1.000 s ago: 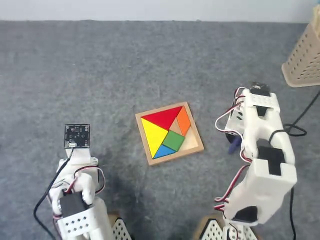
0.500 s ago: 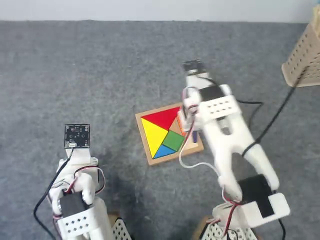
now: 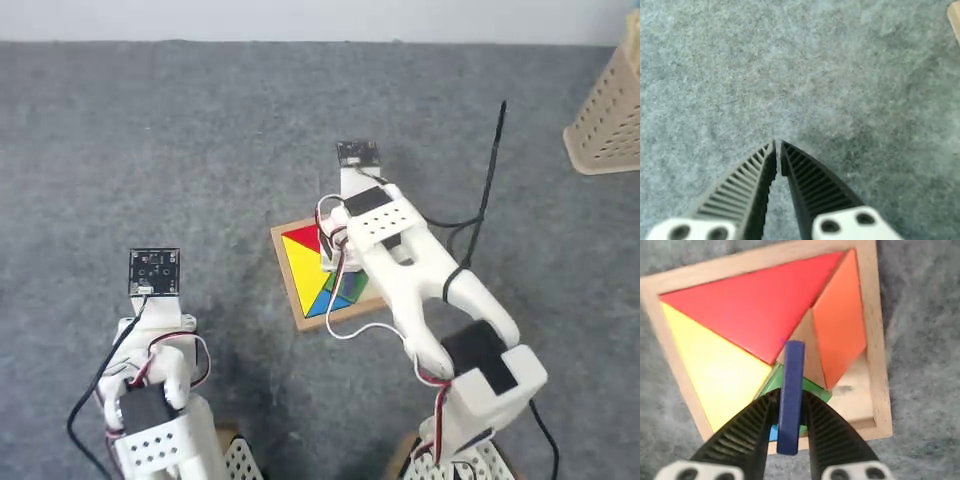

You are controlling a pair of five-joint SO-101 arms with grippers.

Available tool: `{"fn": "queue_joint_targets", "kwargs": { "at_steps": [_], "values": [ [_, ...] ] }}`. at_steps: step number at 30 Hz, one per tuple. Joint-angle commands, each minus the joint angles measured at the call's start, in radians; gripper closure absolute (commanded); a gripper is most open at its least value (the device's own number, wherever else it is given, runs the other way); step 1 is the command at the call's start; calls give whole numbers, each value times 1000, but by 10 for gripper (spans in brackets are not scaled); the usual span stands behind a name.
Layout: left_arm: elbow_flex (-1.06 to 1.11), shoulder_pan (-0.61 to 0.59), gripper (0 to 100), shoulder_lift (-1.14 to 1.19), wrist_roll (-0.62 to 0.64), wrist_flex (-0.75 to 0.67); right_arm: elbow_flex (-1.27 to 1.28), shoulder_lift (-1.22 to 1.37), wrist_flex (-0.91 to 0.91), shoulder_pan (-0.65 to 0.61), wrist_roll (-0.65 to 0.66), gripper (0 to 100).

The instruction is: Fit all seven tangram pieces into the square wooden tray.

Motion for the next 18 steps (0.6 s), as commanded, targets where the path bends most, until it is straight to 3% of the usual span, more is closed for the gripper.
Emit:
{"fn": "queue_joint_targets", "kwargs": {
  "at_steps": [1, 5, 12, 18],
  "values": [
    [-7, -3, 987, -14, -5, 8, -52, -24, -16, 1, -14, 992],
    [-7, -3, 987, -14, -5, 8, -52, -22, -1, 1, -8, 987],
    [-7, -3, 987, -14, -5, 8, -52, -25, 33, -2, -8, 808],
    [-7, -3, 987, -14, -5, 8, -78, -30, 73, 28, -8, 804]
  ]
}}
